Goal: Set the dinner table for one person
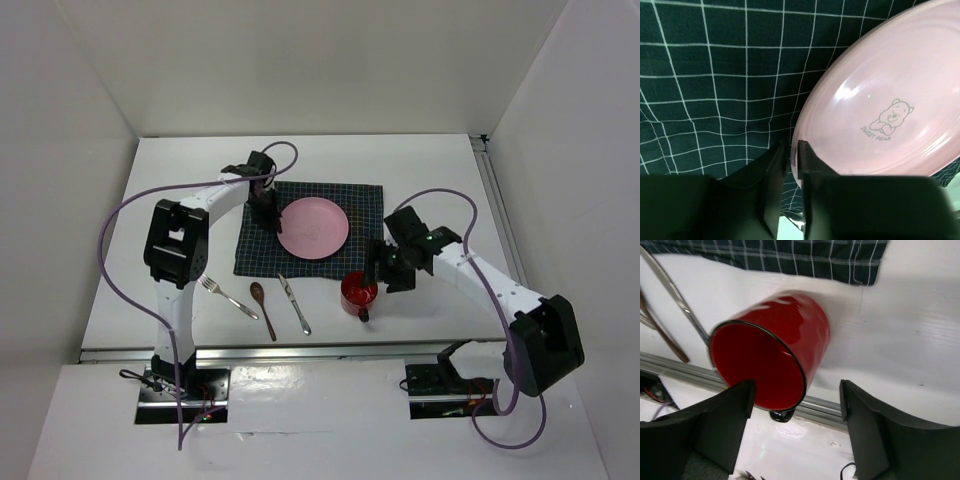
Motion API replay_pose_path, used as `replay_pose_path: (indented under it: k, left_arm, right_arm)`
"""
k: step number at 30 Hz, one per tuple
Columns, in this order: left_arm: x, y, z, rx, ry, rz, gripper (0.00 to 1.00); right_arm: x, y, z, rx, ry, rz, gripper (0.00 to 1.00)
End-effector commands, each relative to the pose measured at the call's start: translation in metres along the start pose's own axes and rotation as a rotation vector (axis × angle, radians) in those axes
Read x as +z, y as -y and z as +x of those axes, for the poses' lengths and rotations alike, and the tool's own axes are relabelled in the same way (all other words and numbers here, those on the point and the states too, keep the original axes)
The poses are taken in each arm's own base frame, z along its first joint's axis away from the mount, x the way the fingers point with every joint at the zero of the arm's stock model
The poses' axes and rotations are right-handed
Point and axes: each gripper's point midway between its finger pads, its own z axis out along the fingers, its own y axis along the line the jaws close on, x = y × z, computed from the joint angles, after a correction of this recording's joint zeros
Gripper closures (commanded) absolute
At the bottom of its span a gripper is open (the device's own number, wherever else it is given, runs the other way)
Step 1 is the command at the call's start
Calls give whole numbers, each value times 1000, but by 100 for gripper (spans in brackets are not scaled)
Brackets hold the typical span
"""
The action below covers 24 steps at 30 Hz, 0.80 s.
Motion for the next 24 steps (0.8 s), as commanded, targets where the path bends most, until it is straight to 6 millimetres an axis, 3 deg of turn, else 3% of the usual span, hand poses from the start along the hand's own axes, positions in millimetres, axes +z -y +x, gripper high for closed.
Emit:
replay_pose_path:
  k: [1, 2, 3, 4, 5, 7, 8, 9, 10, 12, 14, 15, 16, 17, 19, 20, 21, 22, 24]
  left_arm:
    - [-12, 3, -4, 16, 16, -3, 68]
    - [-16, 5, -6, 18, 25, 2, 63]
    - [-25, 6, -7, 20, 40, -1, 45]
    - [-31, 6, -6, 30, 38, -2, 36]
    - [-35, 10, -6, 40, 50, -2, 30]
    - [-47, 14, -5, 60, 61, -6, 21]
    - [-60, 14, -5, 61, 71, -15, 19]
    - [-68, 16, -6, 71, 92, -31, 19]
    - [-88, 21, -12, 75, 134, -22, 19]
    - [-112, 17, -17, 76, 195, -50, 22]
    - [-127, 7, -16, 37, 236, -77, 25]
    - [-148, 7, -17, 21, 278, -57, 29]
    - [-149, -7, -11, -14, 278, -85, 31]
    - [-154, -10, -7, -27, 290, -91, 34]
    - [-172, -21, -1, -64, 338, -108, 35]
    - [-167, -31, 14, -77, 309, -136, 36]
    - [-168, -42, 24, -115, 306, -151, 36]
    - [-167, -47, 30, -130, 305, -165, 36]
    - [-163, -59, 45, -167, 277, -185, 36]
  right_arm:
    - [16, -6, 9, -4, -16, -6, 26]
    - [18, -4, 10, -2, -16, 11, 30]
    - [20, -6, 13, 2, -27, 14, 33]
    - [25, -4, 20, -3, -43, 35, 35]
    - [26, -4, 20, 0, -38, 44, 45]
    - [32, -6, 24, -7, -50, 58, 59]
    - [30, -8, 16, -10, -24, 62, 69]
    - [30, -11, 14, -9, -14, 68, 88]
    - [22, -15, 5, -11, 5, 81, 100]
    - [11, -17, -13, -4, 68, 118, 100]
    - [-13, -30, -47, -22, 158, 119, 100]
    - [-20, -31, -61, -25, 194, 132, 100]
    - [-20, -29, -75, -35, 196, 147, 100]
    - [-35, -31, -104, -18, 255, 149, 100]
    - [-28, -25, -129, -30, 261, 195, 100]
    - [-40, -25, -157, -6, 309, 190, 100]
    - [-28, -20, -169, -11, 290, 214, 100]
    - [-38, -18, -195, 8, 339, 209, 100]
    - [-33, -16, -218, 25, 348, 206, 100]
